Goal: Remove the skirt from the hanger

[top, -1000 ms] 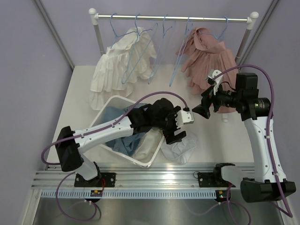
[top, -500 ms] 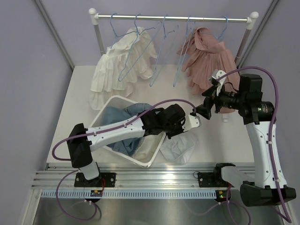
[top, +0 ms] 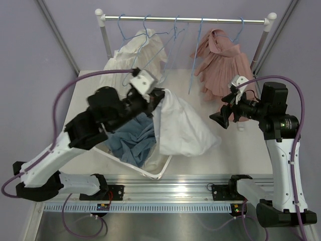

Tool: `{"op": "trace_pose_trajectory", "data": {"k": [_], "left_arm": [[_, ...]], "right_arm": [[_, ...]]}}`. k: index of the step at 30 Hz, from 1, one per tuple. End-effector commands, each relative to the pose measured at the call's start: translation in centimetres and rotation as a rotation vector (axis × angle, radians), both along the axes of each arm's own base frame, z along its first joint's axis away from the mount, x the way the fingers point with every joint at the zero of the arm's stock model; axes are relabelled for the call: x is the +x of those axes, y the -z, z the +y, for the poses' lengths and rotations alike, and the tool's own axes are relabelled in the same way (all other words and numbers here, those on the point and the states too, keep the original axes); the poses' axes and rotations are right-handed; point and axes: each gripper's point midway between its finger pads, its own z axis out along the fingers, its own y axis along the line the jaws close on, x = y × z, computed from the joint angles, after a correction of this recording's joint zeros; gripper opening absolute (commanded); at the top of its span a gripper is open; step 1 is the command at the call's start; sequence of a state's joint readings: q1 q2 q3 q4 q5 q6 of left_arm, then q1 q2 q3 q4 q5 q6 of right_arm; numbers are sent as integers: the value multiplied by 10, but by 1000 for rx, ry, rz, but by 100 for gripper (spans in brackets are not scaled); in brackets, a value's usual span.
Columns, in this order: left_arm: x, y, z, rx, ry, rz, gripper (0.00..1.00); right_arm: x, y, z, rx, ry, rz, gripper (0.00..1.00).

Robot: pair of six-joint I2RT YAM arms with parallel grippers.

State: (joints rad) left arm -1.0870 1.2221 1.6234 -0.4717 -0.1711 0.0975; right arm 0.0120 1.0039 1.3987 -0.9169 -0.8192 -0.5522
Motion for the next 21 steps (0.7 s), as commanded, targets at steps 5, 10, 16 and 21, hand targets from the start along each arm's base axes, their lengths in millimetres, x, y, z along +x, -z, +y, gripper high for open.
{"op": "trace_pose_trajectory", "data": {"k": [5,10,16,21], "left_arm": [[5,-102,126,-186,-369,-170,0],[-3,-101,169,-192,-462,-177,0],[-7,-73,176,-197,-465,-134,0],[-2,-43,155,-183,-433,-67,0]], "right_arm": [[9,-6,-4,7,39,-22,99],[12,-4,-4,8,44,-12,99],[15,-2,-3,21,44,6,100],[15,1,-2,31,41,21,100]]}}
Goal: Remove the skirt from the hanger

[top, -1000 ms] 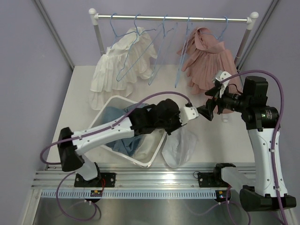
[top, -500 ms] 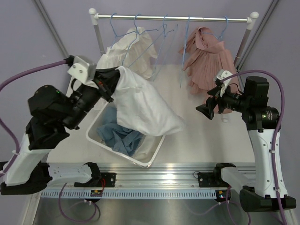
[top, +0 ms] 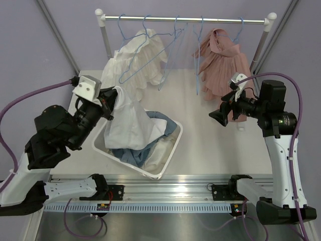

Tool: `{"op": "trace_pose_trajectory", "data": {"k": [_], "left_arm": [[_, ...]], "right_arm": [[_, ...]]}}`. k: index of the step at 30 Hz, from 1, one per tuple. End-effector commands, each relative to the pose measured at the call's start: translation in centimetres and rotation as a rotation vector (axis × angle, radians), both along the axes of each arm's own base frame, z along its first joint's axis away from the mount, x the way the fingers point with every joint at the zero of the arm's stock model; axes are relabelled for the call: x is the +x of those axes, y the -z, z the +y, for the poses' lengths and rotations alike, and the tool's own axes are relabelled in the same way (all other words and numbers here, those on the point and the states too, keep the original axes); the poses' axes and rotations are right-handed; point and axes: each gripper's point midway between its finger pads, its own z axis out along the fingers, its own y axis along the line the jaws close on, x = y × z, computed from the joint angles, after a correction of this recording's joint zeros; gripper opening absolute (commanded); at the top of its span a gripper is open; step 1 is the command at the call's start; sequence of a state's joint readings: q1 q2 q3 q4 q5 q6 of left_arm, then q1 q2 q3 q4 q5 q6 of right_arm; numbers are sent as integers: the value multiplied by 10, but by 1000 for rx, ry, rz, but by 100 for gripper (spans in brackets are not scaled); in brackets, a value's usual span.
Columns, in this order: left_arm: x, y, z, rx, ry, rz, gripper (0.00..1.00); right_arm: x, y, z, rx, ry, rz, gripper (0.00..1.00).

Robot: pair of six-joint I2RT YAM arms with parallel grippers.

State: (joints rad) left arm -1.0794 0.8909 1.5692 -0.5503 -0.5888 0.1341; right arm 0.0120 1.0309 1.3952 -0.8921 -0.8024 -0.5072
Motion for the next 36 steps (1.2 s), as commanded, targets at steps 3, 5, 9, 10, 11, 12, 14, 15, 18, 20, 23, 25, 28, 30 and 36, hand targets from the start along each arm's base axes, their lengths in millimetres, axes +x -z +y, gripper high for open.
{"op": "trace_pose_trajectory", "data": {"k": [3,5,9,10,11,12,14,15,18,20,23,25,28,30,36], "left_arm": [[14,47,-24,-41,24,106,0],[23,91,-37,-65,49,218,0],[34,177,-54,-121,100,439,0],[34,194,-57,-127,110,478,0],[33,212,-61,-134,118,520,0],[30,250,-65,-138,114,609,0],[24,274,-77,-163,166,673,0],[23,293,-81,-153,167,722,0],[13,351,-84,-120,151,873,0],[5,378,-81,-104,137,934,0],[-5,404,-74,-105,112,997,0],[-5,409,-65,-113,65,998,1],[-1,392,-53,-133,17,944,47],[5,363,-47,-144,1,884,76],[10,255,-27,-178,14,644,99]], "right_arm": [[3,-1,1,23,7,-4,100],[1,0,1,26,7,1,99],[-3,7,-6,24,35,13,99],[-5,11,-6,23,36,18,99],[-6,13,-6,24,39,24,99],[-8,15,-6,24,39,28,99],[-11,22,-6,25,39,41,99],[-12,25,-6,25,39,47,100],[-16,34,-7,26,41,68,99],[-19,37,-7,24,38,75,100],[-21,39,-7,24,34,83,100],[-22,39,-7,25,35,83,99],[-22,33,-7,27,36,79,100],[-21,29,-7,29,41,85,100],[-9,5,-16,45,144,114,100]]}}
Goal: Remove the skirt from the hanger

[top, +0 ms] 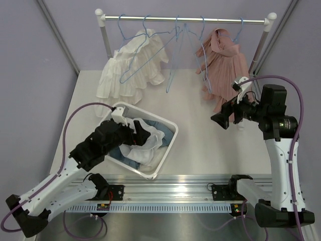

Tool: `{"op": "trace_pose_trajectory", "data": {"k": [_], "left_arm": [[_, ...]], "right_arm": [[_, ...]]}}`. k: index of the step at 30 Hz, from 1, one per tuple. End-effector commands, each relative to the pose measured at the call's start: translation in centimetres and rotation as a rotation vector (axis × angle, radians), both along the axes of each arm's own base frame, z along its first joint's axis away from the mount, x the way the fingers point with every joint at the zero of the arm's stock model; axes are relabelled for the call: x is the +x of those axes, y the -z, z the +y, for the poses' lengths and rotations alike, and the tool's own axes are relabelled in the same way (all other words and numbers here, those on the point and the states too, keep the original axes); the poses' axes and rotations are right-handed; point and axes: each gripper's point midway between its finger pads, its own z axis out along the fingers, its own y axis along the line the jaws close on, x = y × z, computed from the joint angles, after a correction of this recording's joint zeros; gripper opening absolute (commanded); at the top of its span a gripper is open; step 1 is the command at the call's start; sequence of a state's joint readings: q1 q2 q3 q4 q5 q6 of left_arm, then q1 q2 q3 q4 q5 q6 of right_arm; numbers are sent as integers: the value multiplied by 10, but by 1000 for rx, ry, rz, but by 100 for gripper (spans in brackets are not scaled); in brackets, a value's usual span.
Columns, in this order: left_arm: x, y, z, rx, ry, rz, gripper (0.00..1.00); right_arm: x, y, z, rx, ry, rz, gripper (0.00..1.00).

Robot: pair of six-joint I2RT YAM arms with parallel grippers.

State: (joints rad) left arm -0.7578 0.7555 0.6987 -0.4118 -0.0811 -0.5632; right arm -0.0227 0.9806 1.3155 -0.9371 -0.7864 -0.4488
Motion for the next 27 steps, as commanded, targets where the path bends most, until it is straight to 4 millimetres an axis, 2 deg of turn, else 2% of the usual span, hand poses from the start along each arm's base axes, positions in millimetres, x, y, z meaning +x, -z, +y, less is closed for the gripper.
{"op": "trace_pose_trajectory", "data": {"k": [1,5,8,10,11,12,15,17,22,27], "left_arm": [[6,-64,23,28,-50,-153,99],[3,-94,32,52,-34,-222,99],[2,-118,35,30,-37,-276,99],[3,-134,35,14,-34,-315,99],[2,-149,35,-9,-33,-343,99],[0,-162,32,-41,-19,-375,99],[-3,-192,22,-117,26,-440,99],[-3,-205,17,-142,43,-463,99],[2,-207,7,-135,72,-456,99],[2,-208,11,-146,53,-477,99]], "right_arm": [[11,-30,-13,29,153,12,99],[26,-42,-27,42,287,32,99],[29,-56,-30,77,343,7,100],[32,-67,-40,104,436,-17,99],[33,-71,-45,113,478,-30,100],[37,-79,-49,126,510,-60,99],[42,-95,-80,190,742,-113,99],[39,-99,-84,210,776,-124,100],[38,-94,-102,179,883,-119,100],[38,-86,-111,110,893,-148,99]]}}
